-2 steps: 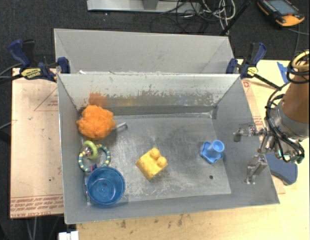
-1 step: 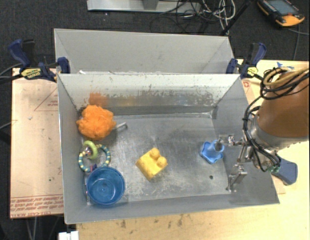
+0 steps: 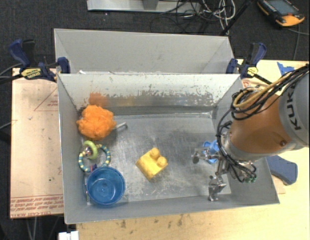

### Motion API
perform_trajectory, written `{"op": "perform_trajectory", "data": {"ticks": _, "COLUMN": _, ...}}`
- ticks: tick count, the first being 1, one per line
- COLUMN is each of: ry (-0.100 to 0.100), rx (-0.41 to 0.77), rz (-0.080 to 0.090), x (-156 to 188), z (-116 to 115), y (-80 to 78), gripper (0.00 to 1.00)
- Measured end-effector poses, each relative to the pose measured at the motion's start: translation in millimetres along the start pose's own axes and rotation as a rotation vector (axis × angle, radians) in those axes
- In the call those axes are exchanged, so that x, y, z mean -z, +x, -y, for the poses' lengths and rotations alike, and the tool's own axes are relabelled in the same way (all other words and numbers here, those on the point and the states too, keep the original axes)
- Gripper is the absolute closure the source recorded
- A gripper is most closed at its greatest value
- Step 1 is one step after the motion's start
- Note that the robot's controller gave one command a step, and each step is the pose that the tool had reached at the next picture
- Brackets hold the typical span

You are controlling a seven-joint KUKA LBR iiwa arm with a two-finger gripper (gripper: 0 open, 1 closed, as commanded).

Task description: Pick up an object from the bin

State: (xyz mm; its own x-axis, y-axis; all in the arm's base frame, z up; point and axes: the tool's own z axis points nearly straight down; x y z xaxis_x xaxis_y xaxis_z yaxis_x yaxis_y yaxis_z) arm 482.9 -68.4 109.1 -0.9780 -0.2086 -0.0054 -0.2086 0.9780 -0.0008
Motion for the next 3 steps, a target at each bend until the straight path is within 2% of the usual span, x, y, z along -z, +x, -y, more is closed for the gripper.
{"op": "perform_trajectory", "data": {"ticks": 1, "ry": -0.006, "rx": 0.019, "rz": -0.012, "x": 25, "z": 25, "y": -24.3, "gripper": 0.00}}
{"op": "perform_trajectory", "data": {"ticks": 2, "ry": 0.002, "rx": 0.092, "rz": -0.001, "x": 56, "z": 13, "y": -32.2, "gripper": 0.00}}
{"op": "perform_trajectory", "data": {"ticks": 3, "ry": 0.002, "rx": 0.149, "rz": 0.006, "x": 13, "z": 29, "y": -60.8, "gripper": 0.00}}
